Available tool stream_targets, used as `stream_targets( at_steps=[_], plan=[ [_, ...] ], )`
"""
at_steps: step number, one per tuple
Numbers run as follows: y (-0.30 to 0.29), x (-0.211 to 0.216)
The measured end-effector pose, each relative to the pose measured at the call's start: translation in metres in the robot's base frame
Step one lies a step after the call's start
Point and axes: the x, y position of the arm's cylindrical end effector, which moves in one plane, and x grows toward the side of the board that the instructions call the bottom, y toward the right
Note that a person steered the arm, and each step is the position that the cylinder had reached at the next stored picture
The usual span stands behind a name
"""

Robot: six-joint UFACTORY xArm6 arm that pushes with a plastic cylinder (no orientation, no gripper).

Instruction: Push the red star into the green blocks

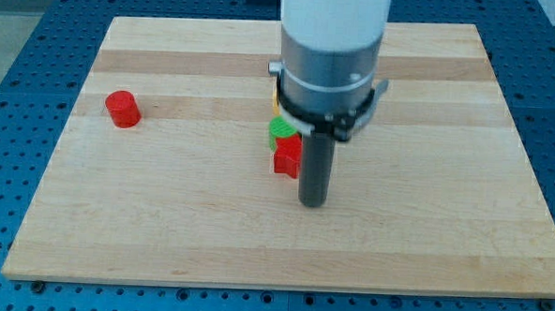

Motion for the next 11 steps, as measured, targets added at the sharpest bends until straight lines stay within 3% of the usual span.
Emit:
stream_targets(
  at_steps=[3,11],
  plan=[
    [-0.045,-0.012],
    [-0.001,-0.065]
  ],
)
